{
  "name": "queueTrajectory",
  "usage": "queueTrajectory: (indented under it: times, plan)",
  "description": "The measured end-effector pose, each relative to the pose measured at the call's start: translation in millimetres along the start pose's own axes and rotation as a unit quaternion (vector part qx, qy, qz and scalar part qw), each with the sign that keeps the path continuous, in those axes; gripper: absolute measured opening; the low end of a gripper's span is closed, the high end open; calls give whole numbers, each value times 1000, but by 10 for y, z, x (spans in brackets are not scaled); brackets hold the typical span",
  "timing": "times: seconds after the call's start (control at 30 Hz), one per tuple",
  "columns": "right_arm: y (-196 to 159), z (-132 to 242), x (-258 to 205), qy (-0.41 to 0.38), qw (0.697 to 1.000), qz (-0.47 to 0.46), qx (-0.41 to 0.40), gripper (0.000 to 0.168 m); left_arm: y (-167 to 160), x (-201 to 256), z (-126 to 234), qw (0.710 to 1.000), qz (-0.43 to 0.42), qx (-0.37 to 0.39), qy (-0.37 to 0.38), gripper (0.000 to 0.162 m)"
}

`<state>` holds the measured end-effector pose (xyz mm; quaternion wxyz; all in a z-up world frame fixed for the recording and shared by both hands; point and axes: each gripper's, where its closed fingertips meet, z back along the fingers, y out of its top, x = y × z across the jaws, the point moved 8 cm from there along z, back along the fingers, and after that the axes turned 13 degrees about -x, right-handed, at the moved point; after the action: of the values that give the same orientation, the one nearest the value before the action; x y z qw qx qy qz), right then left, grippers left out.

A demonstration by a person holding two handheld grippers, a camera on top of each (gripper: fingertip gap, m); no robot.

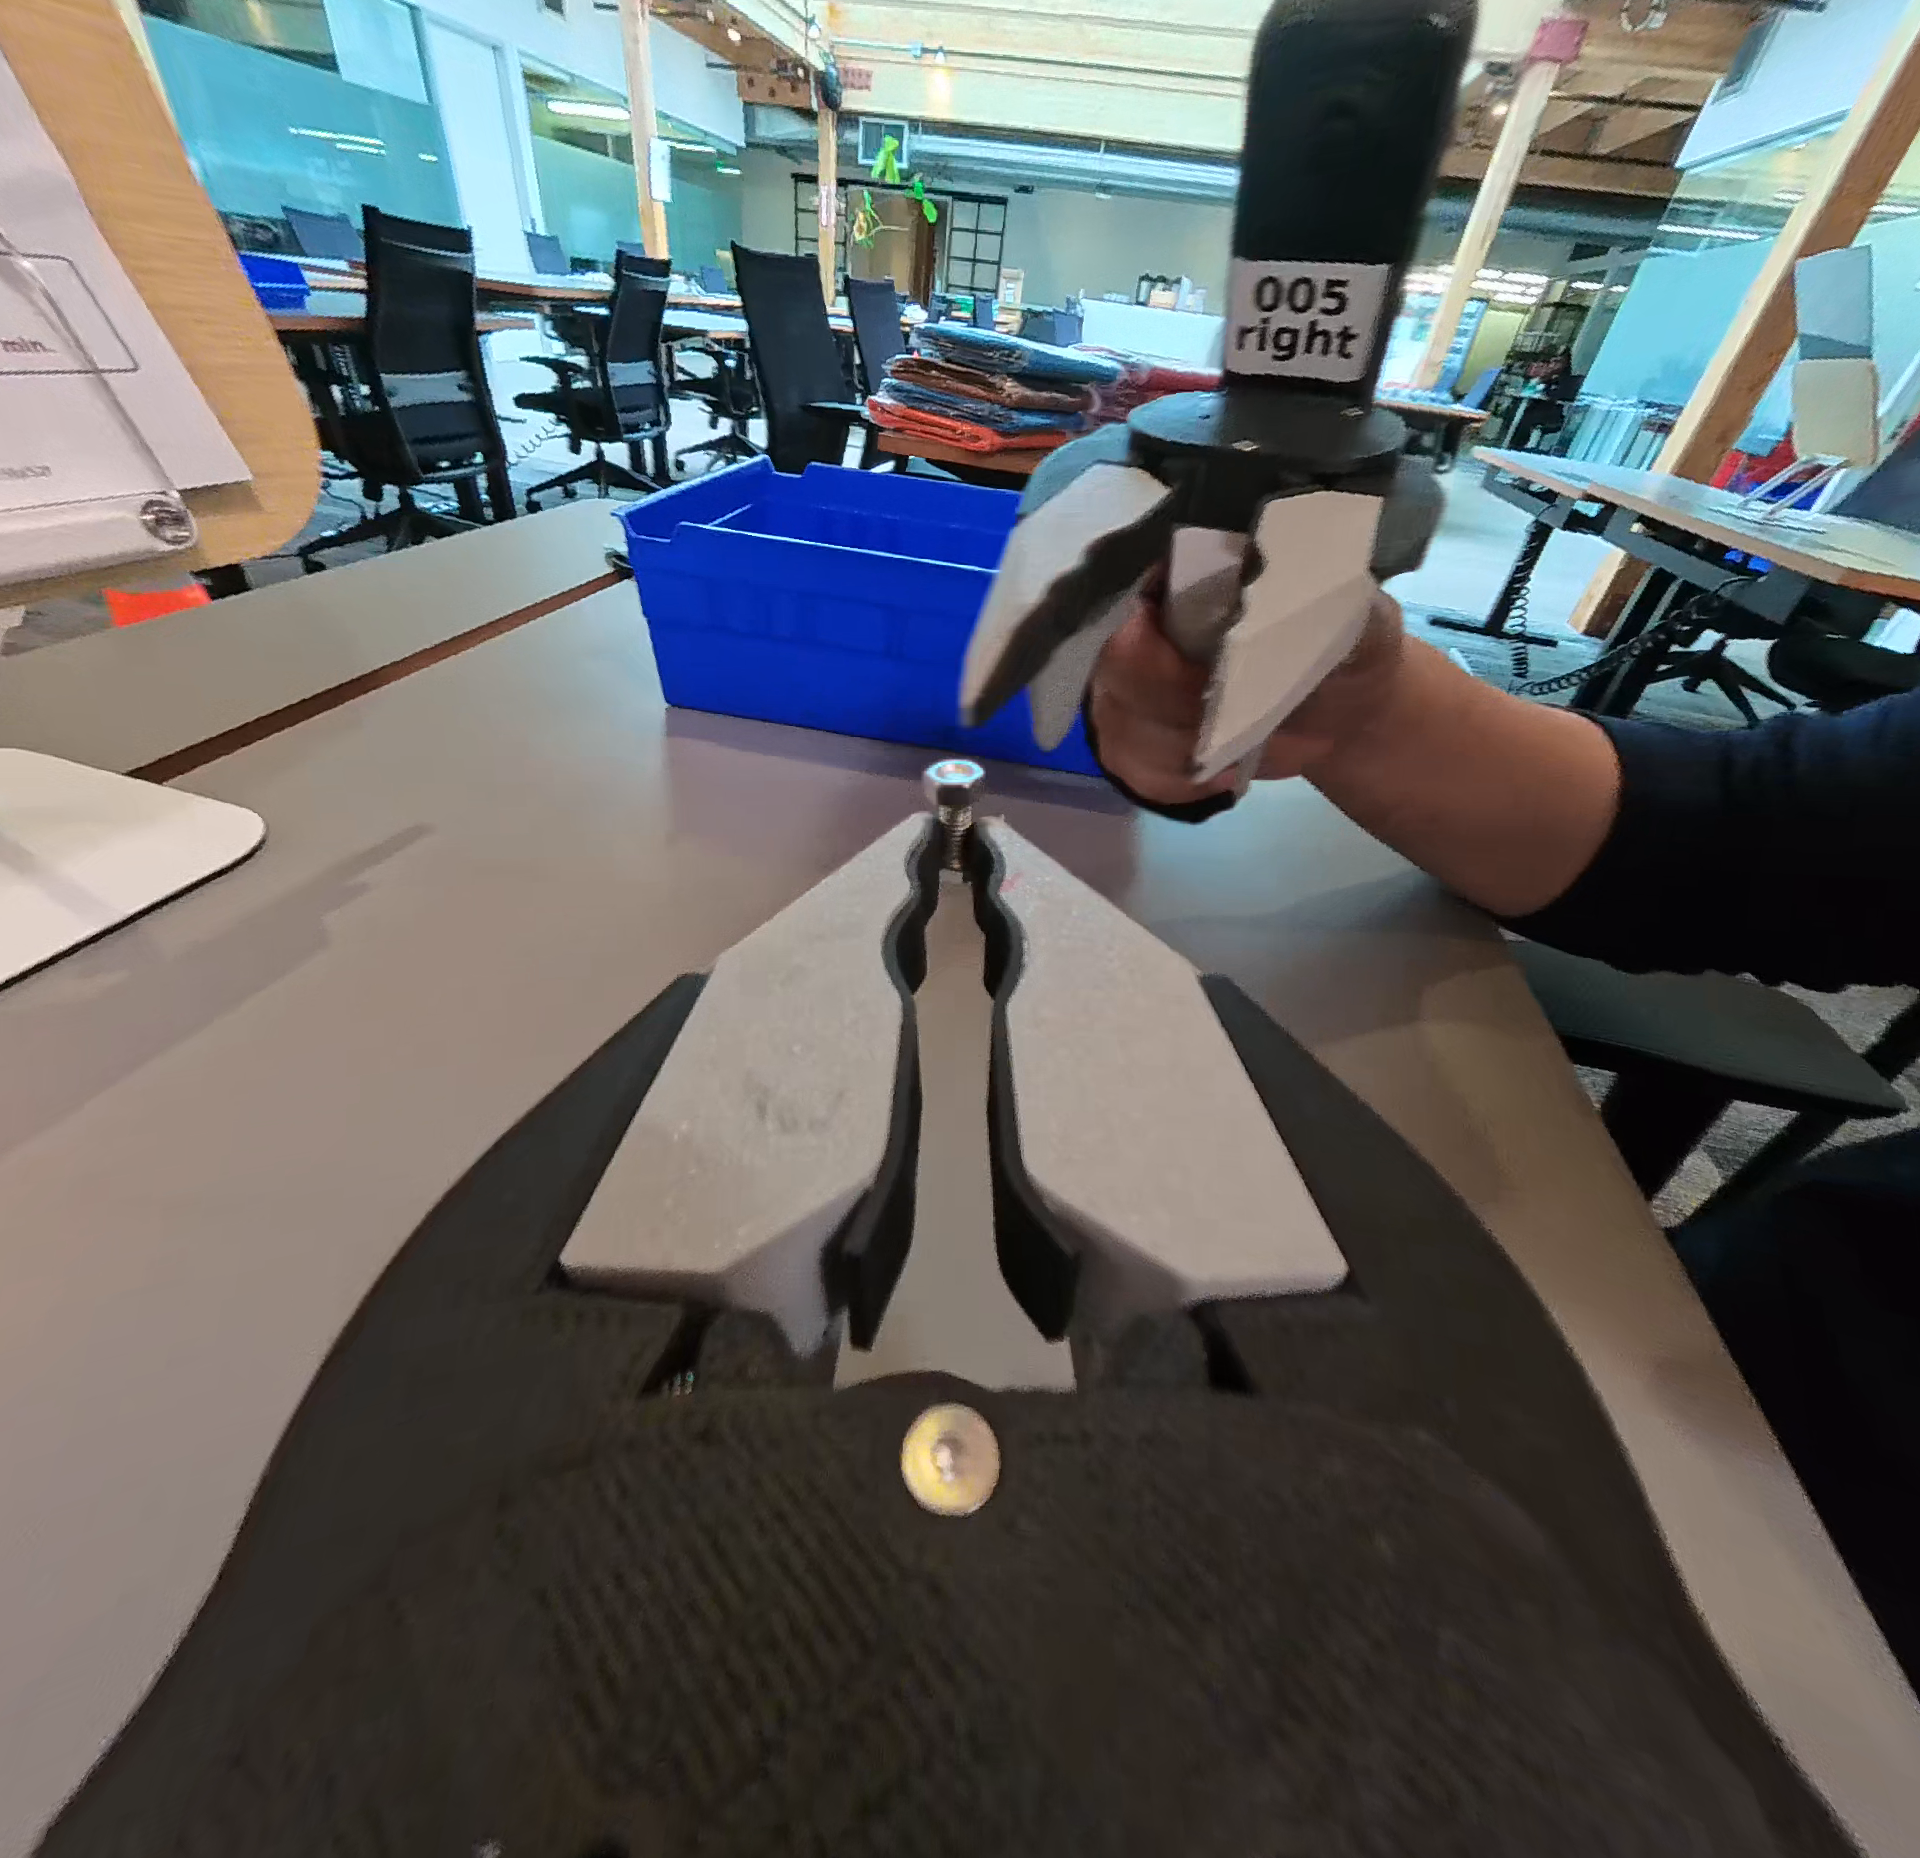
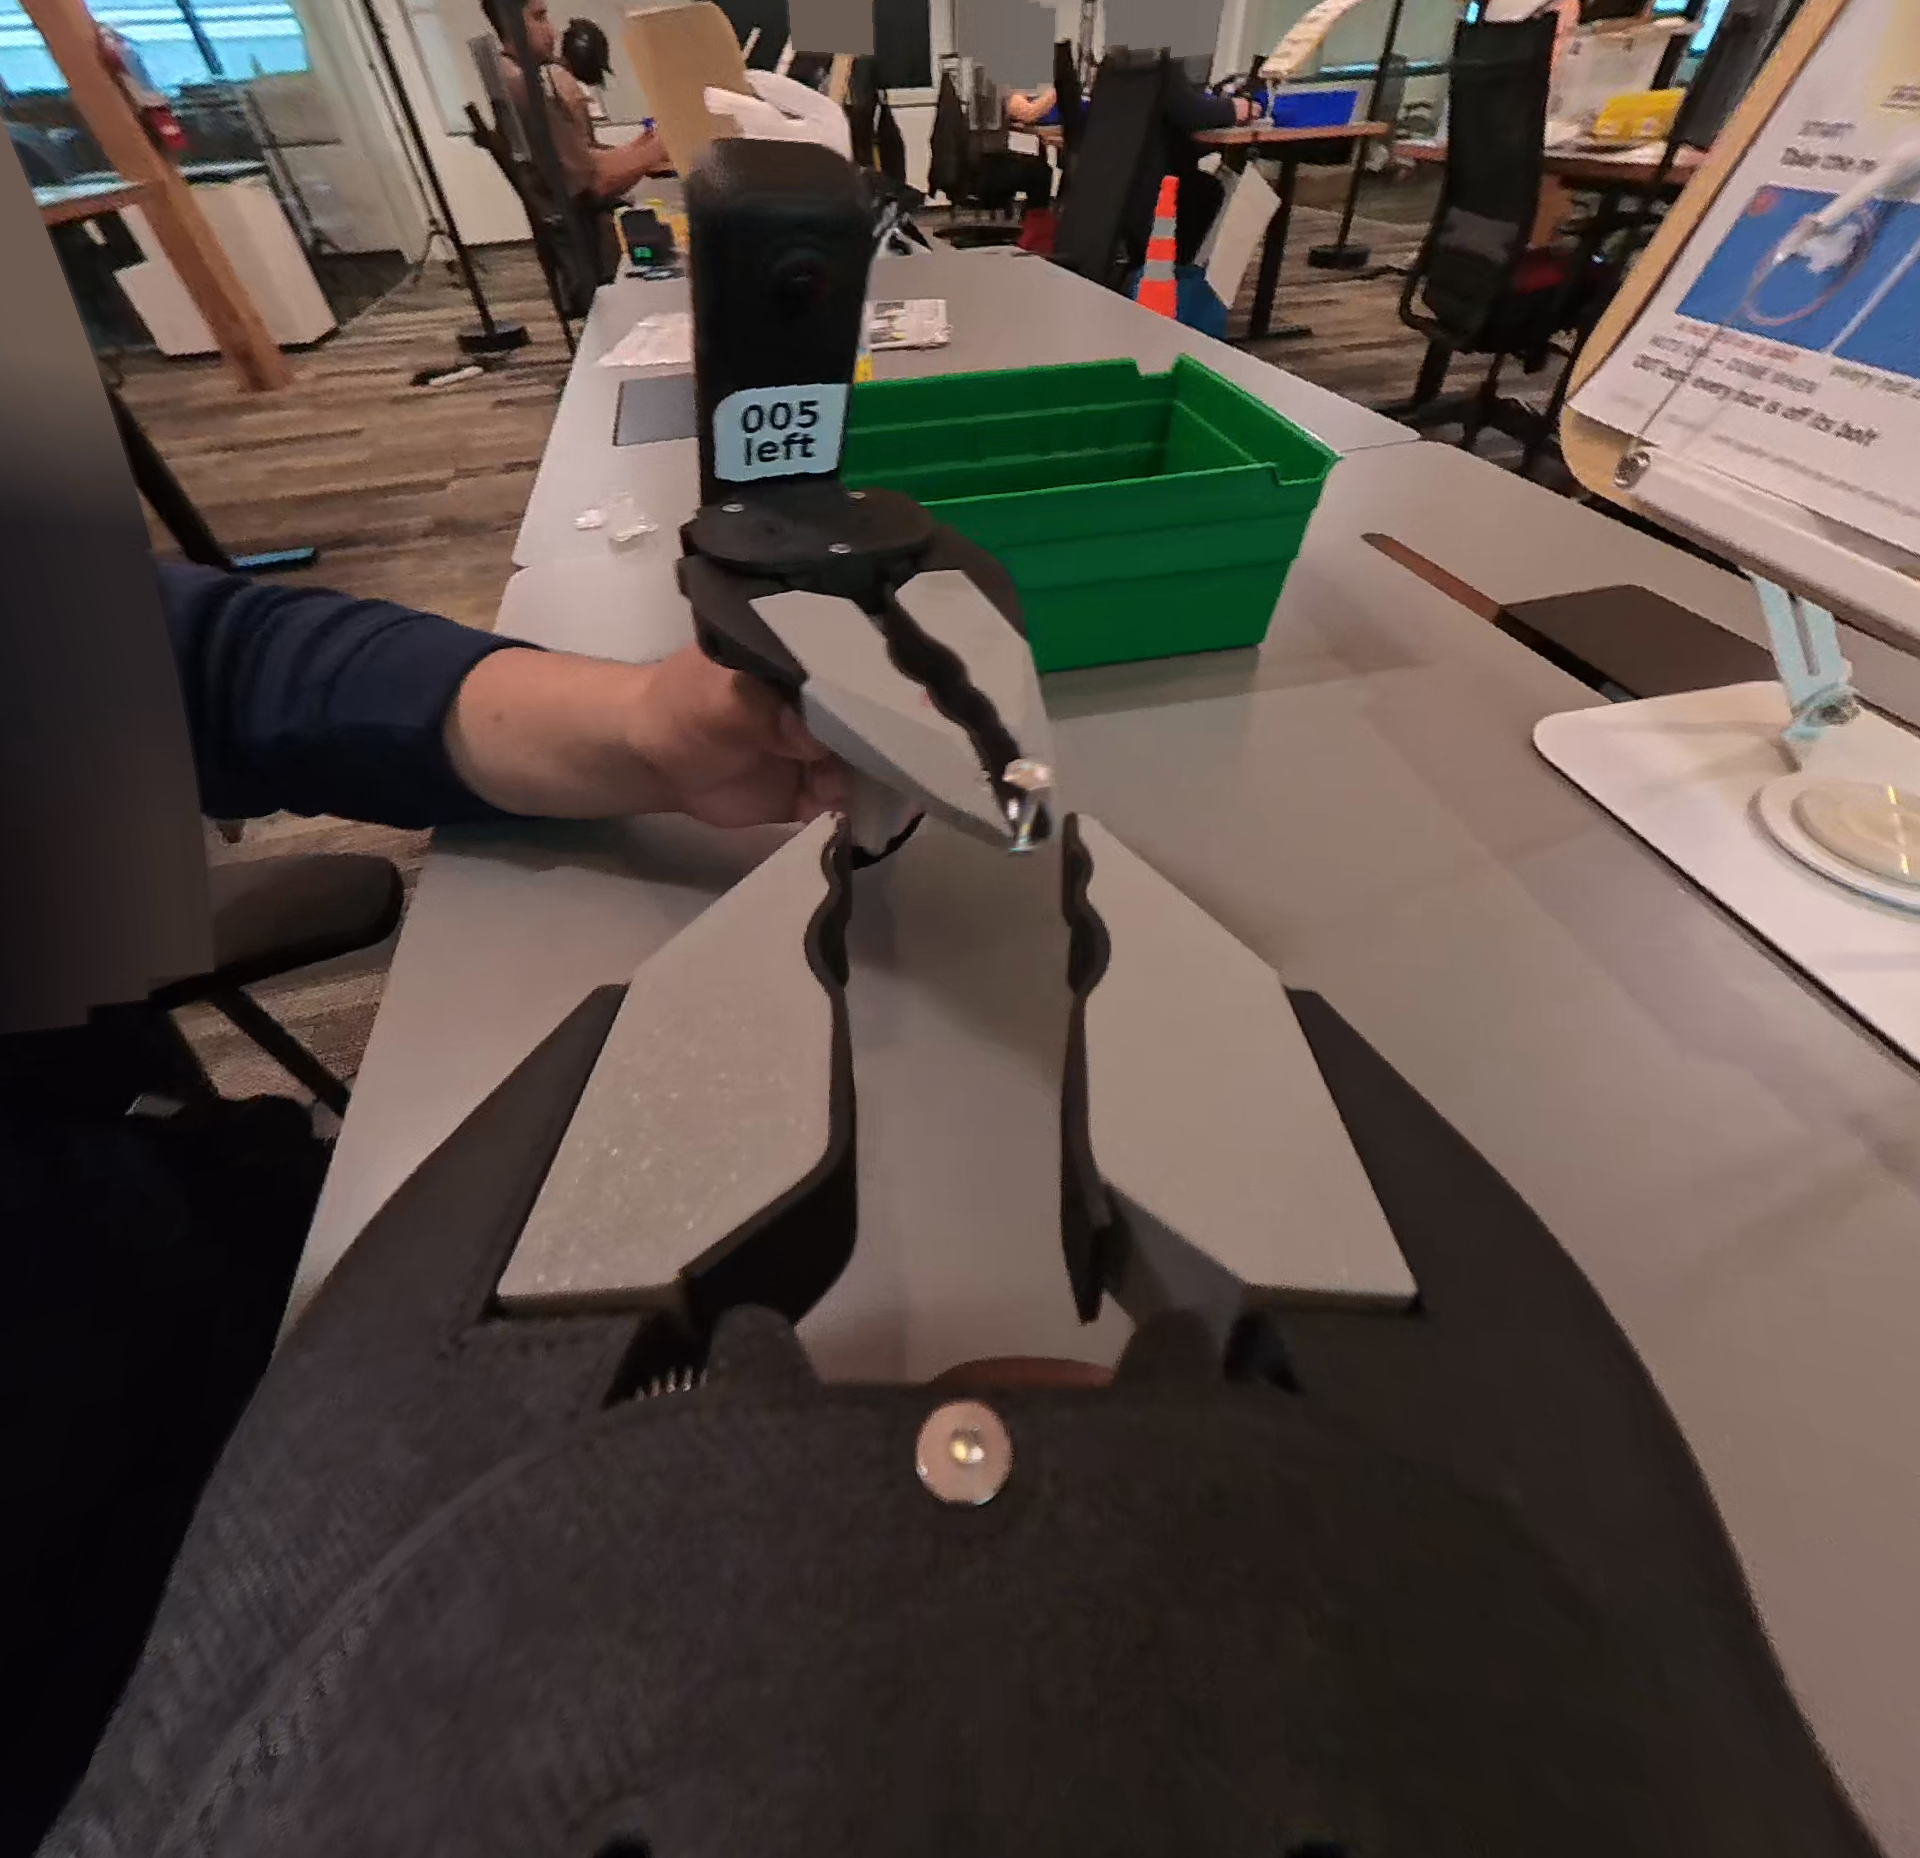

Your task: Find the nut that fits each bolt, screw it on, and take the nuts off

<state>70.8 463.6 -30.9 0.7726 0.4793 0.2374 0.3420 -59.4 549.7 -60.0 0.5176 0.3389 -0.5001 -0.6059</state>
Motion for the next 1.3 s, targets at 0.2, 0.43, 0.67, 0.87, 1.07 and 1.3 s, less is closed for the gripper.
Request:
queueTrajectory:
  times: [0.2,0.43,0.67,0.87,1.07,1.3]
  plan:
    - [-11,-199,-43,21,1000,1,-16,45,7,80,-59,1000,-11,-7,-9,3]
    - [-24,-64,5,15,1000,-8,3,32,-36,-111,24,999,37,-5,8,3]
    - [-57,-214,18,26,999,-25,-17,44,-14,8,-50,1000,14,-11,-12,3]
    - [-58,-5,78,23,999,-40,26,24,-74,-104,-23,999,21,-28,10,3]
    - [-194,-181,216,12,993,-116,-19,23,-74,26,-137,999,-8,-49,13,3]
    - [-283,-250,255,53,981,-183,-20,11,-138,32,-181,992,-61,-94,56,3]
